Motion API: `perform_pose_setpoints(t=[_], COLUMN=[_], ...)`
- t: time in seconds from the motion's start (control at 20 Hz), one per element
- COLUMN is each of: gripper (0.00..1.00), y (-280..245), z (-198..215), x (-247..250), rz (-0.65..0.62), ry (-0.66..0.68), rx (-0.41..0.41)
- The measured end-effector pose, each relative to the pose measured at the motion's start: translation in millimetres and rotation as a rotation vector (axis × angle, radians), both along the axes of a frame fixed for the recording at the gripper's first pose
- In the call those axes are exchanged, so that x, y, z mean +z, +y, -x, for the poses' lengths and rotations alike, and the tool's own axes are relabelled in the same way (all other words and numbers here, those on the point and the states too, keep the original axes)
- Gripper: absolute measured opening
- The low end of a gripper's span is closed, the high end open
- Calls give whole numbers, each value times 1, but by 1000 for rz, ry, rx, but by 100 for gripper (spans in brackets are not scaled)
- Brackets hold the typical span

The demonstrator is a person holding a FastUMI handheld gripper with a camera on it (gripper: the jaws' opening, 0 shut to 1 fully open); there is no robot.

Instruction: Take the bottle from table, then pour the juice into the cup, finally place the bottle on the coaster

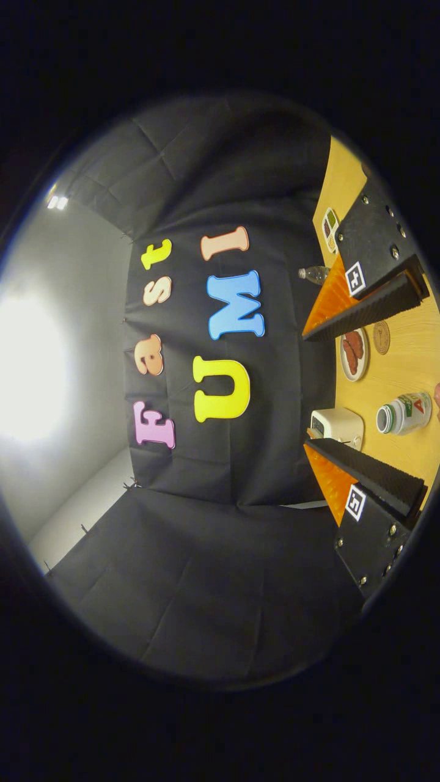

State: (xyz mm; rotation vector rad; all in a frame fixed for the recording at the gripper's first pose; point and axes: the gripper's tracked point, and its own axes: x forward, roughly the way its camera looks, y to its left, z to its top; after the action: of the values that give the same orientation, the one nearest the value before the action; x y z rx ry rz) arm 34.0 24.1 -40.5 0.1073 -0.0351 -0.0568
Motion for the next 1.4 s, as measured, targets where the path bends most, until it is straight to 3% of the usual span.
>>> perform_pose_setpoints(t=[0.45,0.75,1.05,1.4], gripper=[96,96,96,97], y=[42,50,48,55], z=[-21,-35,-35,-31], x=[-83,-147,-192,-229], rz=[19,-23,0,-5], ry=[87,176,268,346], rx=[56,45,15,33])
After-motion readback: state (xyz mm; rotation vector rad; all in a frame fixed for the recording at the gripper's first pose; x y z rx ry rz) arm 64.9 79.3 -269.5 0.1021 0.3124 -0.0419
